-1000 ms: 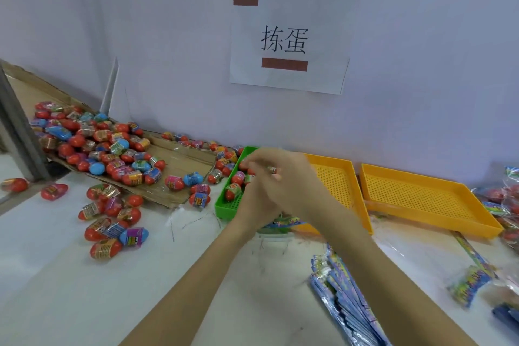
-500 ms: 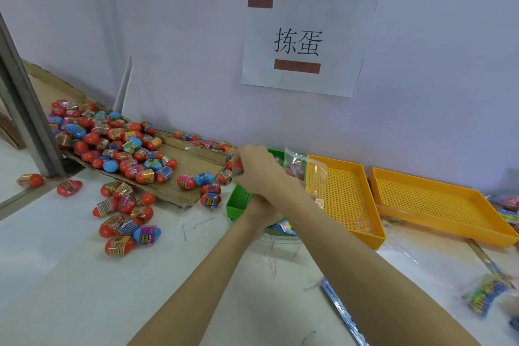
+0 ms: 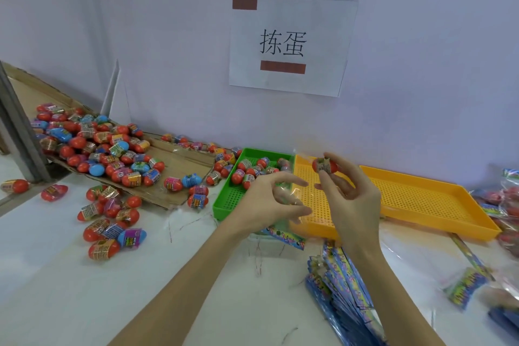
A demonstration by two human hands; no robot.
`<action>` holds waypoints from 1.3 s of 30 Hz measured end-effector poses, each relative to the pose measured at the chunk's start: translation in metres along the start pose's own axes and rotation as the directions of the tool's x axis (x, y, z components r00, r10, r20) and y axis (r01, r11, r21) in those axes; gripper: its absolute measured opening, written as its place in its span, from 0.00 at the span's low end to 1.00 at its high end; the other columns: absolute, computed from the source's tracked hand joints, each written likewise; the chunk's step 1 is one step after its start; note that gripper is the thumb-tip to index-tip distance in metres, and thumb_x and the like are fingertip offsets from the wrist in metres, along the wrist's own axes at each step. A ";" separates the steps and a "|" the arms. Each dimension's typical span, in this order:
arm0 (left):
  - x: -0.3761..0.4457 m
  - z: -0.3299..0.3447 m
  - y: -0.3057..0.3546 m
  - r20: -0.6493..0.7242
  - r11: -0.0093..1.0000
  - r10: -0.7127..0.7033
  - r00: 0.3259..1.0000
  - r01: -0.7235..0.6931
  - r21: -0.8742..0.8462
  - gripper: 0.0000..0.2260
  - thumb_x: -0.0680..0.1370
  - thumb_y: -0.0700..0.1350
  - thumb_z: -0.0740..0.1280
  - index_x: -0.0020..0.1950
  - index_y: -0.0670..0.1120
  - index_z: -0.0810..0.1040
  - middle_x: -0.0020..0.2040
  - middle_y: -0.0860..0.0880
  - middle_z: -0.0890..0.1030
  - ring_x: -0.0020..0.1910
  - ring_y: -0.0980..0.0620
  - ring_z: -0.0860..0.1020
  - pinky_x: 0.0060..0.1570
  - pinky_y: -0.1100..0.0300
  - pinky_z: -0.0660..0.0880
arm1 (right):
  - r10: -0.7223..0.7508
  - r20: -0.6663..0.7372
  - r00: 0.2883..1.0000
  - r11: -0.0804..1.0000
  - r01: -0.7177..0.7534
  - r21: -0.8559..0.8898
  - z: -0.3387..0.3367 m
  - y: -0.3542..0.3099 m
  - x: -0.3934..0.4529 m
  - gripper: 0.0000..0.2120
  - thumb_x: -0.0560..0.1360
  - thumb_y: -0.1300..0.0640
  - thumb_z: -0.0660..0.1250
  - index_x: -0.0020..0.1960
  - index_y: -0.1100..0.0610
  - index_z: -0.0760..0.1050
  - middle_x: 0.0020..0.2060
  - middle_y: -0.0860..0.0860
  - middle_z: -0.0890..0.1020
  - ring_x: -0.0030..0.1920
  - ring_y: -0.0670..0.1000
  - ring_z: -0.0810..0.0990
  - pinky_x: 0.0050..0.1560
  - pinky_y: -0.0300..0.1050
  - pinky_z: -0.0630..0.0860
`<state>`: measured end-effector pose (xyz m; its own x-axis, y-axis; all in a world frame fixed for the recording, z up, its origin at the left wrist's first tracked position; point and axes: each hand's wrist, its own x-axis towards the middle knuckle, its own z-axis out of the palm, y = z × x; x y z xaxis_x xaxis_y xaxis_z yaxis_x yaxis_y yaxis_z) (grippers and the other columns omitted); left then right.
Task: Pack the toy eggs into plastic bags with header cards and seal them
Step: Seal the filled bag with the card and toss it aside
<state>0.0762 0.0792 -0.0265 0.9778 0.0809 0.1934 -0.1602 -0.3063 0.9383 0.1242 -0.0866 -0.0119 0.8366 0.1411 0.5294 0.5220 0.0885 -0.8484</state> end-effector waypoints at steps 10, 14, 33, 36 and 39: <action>-0.001 0.005 0.008 -0.032 0.980 0.128 0.991 -0.121 0.157 0.24 0.70 0.48 0.83 0.60 0.63 0.77 0.43 0.54 0.87 0.37 0.55 0.86 0.41 0.62 0.82 | -0.146 0.293 0.945 0.883 0.258 -0.392 -0.020 -0.002 0.004 0.17 0.80 0.56 0.70 0.68 0.47 0.79 0.55 0.49 0.79 0.47 0.45 0.82 0.39 0.38 0.81; 0.000 0.004 0.006 -0.069 0.967 0.162 0.984 -0.144 0.210 0.24 0.69 0.54 0.83 0.58 0.69 0.75 0.47 0.58 0.86 0.44 0.59 0.85 0.49 0.64 0.82 | -0.086 0.279 0.956 0.899 0.196 -0.392 -0.020 -0.004 0.005 0.17 0.78 0.55 0.73 0.67 0.51 0.78 0.54 0.46 0.83 0.48 0.44 0.84 0.40 0.37 0.81; 0.003 0.003 0.005 -0.060 0.854 0.323 0.944 -0.264 0.449 0.22 0.83 0.61 0.57 0.77 0.61 0.65 0.58 0.52 0.84 0.52 0.55 0.83 0.53 0.61 0.80 | -0.145 0.165 0.976 0.931 0.191 -0.312 -0.012 -0.005 -0.002 0.14 0.79 0.57 0.73 0.64 0.51 0.79 0.53 0.51 0.81 0.42 0.45 0.86 0.27 0.38 0.79; 0.003 0.002 0.008 -0.081 0.870 0.339 0.937 -0.280 0.405 0.22 0.83 0.59 0.59 0.75 0.52 0.75 0.60 0.53 0.81 0.57 0.60 0.77 0.55 0.69 0.74 | -0.067 0.203 0.977 0.959 0.119 -0.256 -0.013 -0.005 -0.002 0.14 0.79 0.57 0.73 0.64 0.51 0.77 0.51 0.46 0.83 0.41 0.44 0.86 0.23 0.38 0.77; 0.000 0.003 0.012 -0.086 0.918 0.284 0.955 -0.246 0.310 0.20 0.82 0.58 0.63 0.69 0.51 0.79 0.54 0.53 0.83 0.53 0.55 0.80 0.53 0.63 0.77 | 0.014 0.247 0.969 0.973 0.044 -0.227 -0.017 -0.005 0.002 0.13 0.78 0.56 0.74 0.62 0.51 0.78 0.49 0.44 0.85 0.43 0.44 0.87 0.27 0.37 0.78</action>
<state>0.0746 0.0727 -0.0164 0.8765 0.0714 0.4761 -0.3455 -0.5955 0.7253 0.1265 -0.1039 -0.0066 0.7764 0.3817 0.5015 0.5827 -0.1313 -0.8020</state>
